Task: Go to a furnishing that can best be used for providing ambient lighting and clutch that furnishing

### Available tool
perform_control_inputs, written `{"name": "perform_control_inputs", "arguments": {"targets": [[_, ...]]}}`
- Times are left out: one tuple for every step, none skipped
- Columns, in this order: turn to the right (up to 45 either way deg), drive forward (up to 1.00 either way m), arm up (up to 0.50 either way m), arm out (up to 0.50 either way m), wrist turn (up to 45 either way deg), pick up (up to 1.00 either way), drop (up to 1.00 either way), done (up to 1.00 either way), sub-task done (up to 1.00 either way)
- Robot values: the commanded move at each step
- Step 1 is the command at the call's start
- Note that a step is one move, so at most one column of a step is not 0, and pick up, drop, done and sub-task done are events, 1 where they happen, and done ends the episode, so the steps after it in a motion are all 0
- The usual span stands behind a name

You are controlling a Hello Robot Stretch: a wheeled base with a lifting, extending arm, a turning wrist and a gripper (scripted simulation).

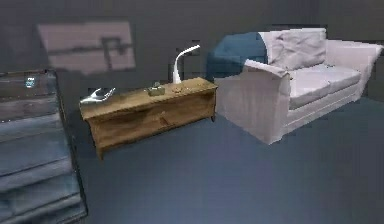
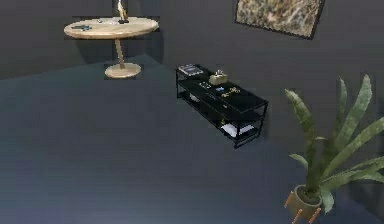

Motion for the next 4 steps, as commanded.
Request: {"name": "perform_control_inputs", "arguments": {"targets": [[0.0,1.0,0.0,0.0,0.0,0.0,0.0,0.0,0.0],[0.0,0.7,0.0,0.0,0.0,0.0,0.0,0.0,0.0],[-45.0,0.0,0.0,0.0,0.0,0.0,0.0,0.0,0.0],[-45.0,0.0,0.0,0.0,0.0,0.0,0.0,0.0,0.0]]}}
